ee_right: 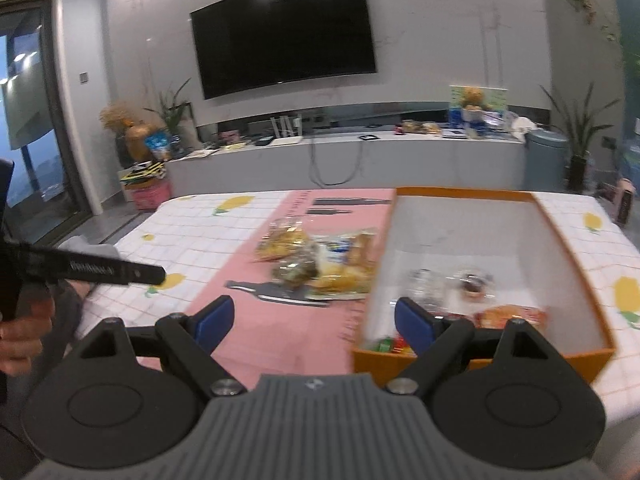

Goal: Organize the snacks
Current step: 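Move both tools back toward the snacks on the pink runner, then grasp the white-and-blue potato crisp bag with the right tool and lift it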

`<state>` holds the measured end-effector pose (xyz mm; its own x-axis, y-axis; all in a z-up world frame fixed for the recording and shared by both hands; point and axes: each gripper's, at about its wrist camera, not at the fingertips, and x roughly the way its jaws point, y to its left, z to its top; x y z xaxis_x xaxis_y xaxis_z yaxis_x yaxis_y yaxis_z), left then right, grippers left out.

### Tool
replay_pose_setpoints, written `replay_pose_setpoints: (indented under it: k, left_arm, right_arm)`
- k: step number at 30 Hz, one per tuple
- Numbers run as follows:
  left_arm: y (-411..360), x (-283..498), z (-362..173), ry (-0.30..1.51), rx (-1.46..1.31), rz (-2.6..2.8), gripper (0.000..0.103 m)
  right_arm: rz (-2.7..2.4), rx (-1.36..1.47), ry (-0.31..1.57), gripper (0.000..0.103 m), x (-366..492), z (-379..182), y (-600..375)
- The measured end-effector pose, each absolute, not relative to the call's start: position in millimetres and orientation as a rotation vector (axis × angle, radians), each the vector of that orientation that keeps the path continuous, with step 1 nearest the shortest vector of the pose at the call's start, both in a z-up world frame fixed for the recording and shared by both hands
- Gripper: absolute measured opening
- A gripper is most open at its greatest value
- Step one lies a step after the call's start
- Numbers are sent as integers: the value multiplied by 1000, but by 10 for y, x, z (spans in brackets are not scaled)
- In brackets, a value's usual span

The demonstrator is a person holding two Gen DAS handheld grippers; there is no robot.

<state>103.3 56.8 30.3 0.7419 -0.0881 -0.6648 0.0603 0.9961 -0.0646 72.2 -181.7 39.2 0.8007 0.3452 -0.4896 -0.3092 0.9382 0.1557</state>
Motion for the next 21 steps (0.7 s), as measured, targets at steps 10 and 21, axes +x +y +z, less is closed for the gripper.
replay_pose_setpoints:
  k: [10,21]
  left_arm:
    - [950,1132,-110,723,-78,-95,63]
    - [1090,1380,-254,742,-78,-69,63]
  right_arm:
    - [328,1,533,85,1150,81,-1164]
    - [146,-116,556,85,1746,-309,-846]
